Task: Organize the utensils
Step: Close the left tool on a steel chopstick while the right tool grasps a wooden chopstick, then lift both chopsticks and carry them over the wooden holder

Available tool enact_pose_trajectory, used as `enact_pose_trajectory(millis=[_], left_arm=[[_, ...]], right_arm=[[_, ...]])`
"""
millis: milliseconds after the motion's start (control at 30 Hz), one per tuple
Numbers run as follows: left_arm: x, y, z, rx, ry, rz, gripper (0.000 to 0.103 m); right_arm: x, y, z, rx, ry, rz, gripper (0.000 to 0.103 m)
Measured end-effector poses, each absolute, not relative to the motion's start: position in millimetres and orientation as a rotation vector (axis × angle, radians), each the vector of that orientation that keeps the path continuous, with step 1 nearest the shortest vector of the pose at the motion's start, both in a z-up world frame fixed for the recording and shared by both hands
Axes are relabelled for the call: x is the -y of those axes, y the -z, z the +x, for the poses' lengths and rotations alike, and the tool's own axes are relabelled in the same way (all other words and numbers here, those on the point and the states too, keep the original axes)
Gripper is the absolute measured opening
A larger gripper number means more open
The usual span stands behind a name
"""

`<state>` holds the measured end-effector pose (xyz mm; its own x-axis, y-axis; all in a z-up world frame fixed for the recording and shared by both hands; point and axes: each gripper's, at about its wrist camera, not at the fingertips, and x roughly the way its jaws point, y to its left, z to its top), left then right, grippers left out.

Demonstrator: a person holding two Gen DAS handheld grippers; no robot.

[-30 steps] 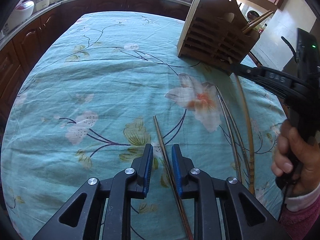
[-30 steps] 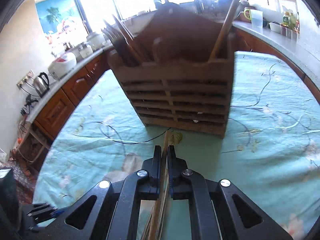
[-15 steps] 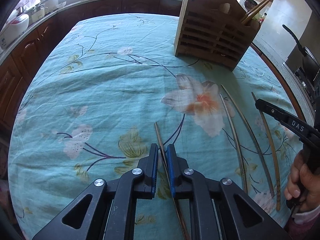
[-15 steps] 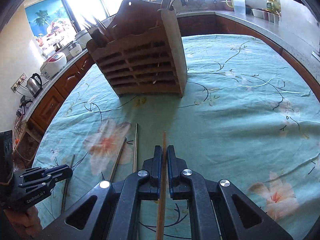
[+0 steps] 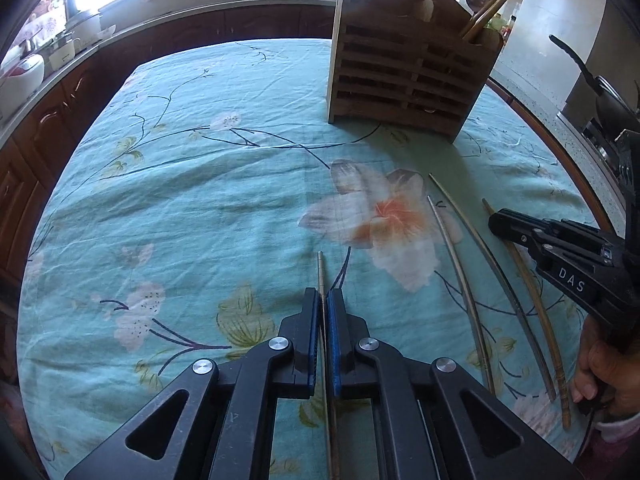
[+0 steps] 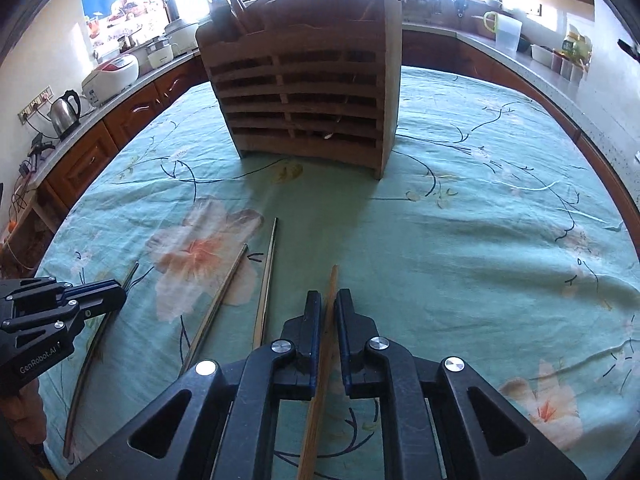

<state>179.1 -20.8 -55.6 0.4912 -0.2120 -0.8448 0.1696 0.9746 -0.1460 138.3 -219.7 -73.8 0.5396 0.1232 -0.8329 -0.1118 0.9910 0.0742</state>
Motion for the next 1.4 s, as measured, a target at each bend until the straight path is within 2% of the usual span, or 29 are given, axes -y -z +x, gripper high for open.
enact_pose_trajectory(millis=[200,567,800,1400], left_arm=[[3,34,167,-0.975,0.274,-0.146,0.002],[-40,-60,118,-0.744,0.389,-0.288,0.002],[-65,-92,95,-0.647,0.442,-0.341,0.002],[-57,-99,109,-0.595,0.448,-0.344,0.002]], right_arm=[[228,53,125,-0.937,-0.167,0.107,0.005],[247,-56,84,-0.660,-0.196,0.192,0.005],[253,-111,70,-0.513,-0.186,0.176,0.005],[257,-120,75,-0.466,-0.191,0.204,0.005]])
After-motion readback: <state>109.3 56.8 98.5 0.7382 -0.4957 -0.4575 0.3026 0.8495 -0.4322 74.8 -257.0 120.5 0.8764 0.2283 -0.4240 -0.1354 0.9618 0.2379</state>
